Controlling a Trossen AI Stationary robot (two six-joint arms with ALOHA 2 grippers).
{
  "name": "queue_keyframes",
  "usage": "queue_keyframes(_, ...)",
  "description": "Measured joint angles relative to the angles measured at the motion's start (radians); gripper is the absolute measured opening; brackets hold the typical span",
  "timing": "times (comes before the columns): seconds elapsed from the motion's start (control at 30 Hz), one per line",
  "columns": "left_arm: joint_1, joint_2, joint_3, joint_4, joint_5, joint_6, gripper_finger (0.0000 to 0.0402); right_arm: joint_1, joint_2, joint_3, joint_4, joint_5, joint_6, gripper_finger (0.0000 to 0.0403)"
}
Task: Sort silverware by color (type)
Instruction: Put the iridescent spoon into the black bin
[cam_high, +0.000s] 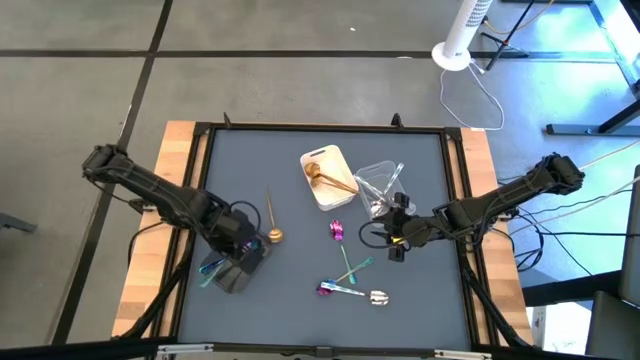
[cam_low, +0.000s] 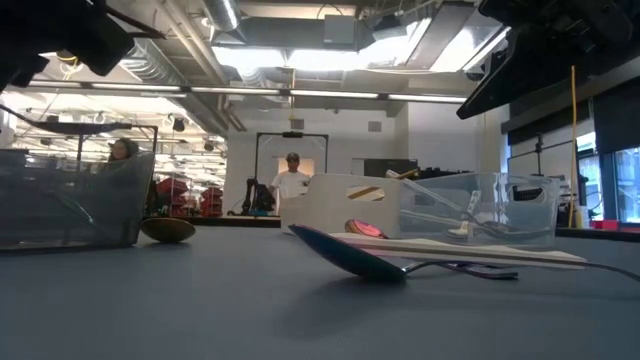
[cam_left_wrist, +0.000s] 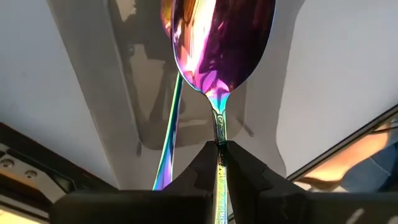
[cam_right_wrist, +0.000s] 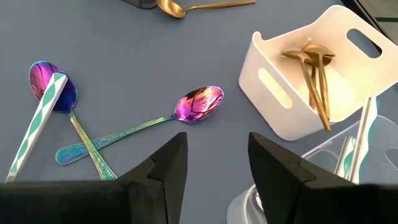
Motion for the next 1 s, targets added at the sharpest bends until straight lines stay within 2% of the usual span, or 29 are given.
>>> queue_keyframes(0.2, -0.005, 0.040, 0.000, -0.001, 0.056, 0.061, 0.0018, 0.000, 0.000, 0.000, 0.000, 0.000, 0.000, 0.0159)
queue_keyframes(0.4, -0.005, 0.074, -0.001, 0.000, 0.059, 0.086, 0.0023, 0.000, 0.000, 0.000, 0.000, 0.000, 0.000, 0.0159)
queue_keyframes(0.67, 0.002, 0.078, -0.001, 0.000, 0.158, 0.028, 0.0078, 0.000, 0.000, -0.001, 0.000, 0.000, 0.000, 0.0159)
queue_keyframes(0.83, 0.003, 0.078, -0.001, 0.000, 0.122, 0.027, 0.0109, 0.000, 0.000, -0.001, 0.000, 0.000, 0.000, 0.0159)
queue_keyframes(1.0, 0.003, 0.078, -0.001, 0.000, 0.103, 0.027, 0.0122, 0.000, 0.000, -0.001, 0.000, 0.000, 0.000, 0.0159)
